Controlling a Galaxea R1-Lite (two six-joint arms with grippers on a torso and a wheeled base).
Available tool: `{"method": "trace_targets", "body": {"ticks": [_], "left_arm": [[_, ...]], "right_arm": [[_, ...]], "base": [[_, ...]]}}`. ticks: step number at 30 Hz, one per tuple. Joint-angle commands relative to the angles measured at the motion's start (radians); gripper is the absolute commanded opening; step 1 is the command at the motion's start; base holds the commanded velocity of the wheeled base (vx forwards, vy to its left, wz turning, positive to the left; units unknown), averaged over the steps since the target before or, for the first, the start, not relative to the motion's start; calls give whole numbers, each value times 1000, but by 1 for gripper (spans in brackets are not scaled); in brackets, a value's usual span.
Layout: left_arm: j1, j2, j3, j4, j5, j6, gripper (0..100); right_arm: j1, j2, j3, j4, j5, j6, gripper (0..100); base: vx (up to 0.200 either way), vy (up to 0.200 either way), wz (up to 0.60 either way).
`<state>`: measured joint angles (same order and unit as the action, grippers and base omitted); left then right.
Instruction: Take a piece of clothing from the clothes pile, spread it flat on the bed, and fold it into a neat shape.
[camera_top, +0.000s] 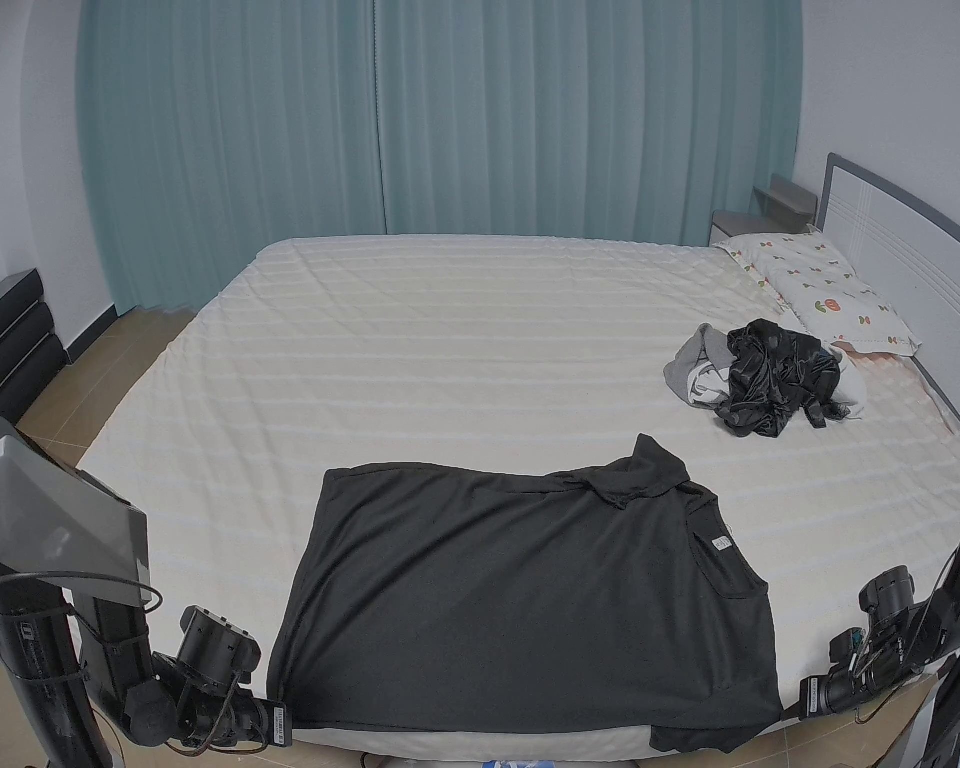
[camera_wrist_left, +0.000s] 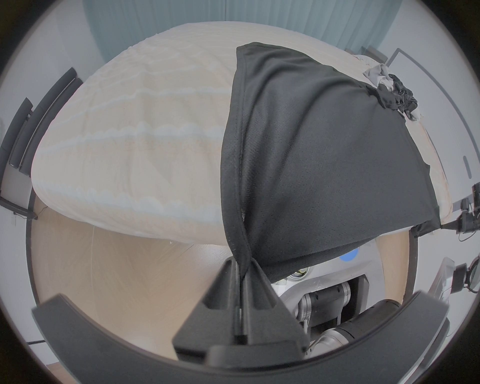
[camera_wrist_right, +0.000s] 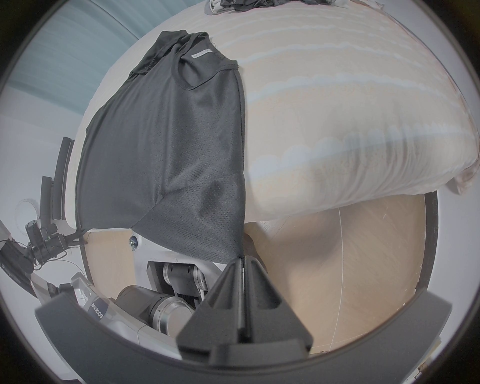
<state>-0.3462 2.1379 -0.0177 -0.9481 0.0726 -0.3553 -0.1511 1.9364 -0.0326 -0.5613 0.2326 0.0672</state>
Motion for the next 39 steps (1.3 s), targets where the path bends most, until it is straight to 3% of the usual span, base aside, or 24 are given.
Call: {"method": "trace_targets", "body": {"ticks": [1,4,5,13,18,19,20,23,24,25,26,27,30,32,33,39], "left_arm": [[-10,24,4,0,1,-2,0],[-8,36,2,-5,0,-4,0],[-8,36,2,-8,0,-4,100],[12,-58,-1,-64,-42,-42,100],[136,-194,-30,-86,-183,-45,100],[136,-194,-30,-86,-183,-45,100],[179,-223,-41,-84,-243,-47,100],[223,-230,-62,-84,-333,-53,100],[237,-223,-74,-86,-382,-80,100],[237,-223,-74,-86,-382,-80,100],[242,-213,-102,-86,-432,-159,100],[243,-202,-116,-86,-445,-195,100],[242,-158,-162,-86,-462,-298,100],[242,-156,-163,-86,-462,-301,100],[242,-131,-188,-86,-464,-364,100],[225,-102,-219,-86,-491,-455,100]], "right_arm": [[1,12,-6,0,2,-1,0],[4,18,-17,0,2,-1,0],[4,19,-23,0,4,-1,100],[-5,-59,-70,-9,11,39,100],[102,-189,-267,1,28,329,100],[102,-189,-267,1,28,329,100],[160,-178,-348,0,25,444,100],[240,-129,-463,-2,21,580,100],[283,-74,-532,-5,13,655,100],[283,-74,-532,-5,13,655,100],[334,16,-636,-9,-16,738,100],[347,61,-685,-6,-36,764,100],[372,216,-849,-8,-96,818,100],[373,222,-857,-8,-98,819,100],[375,317,-978,-6,-104,827,100],[369,498,-1165,3,-110,826,100]], "base": [[0,0,0],[0,0,0],[0,0,0],[0,0,0],[0,0,0],[0,0,0],[0,0,0],[0,0,0],[0,0,0],[0,0,0],[0,0,0],[0,0,0],[0,0,0],[0,0,0],[0,0,0],[0,0,0]]}}
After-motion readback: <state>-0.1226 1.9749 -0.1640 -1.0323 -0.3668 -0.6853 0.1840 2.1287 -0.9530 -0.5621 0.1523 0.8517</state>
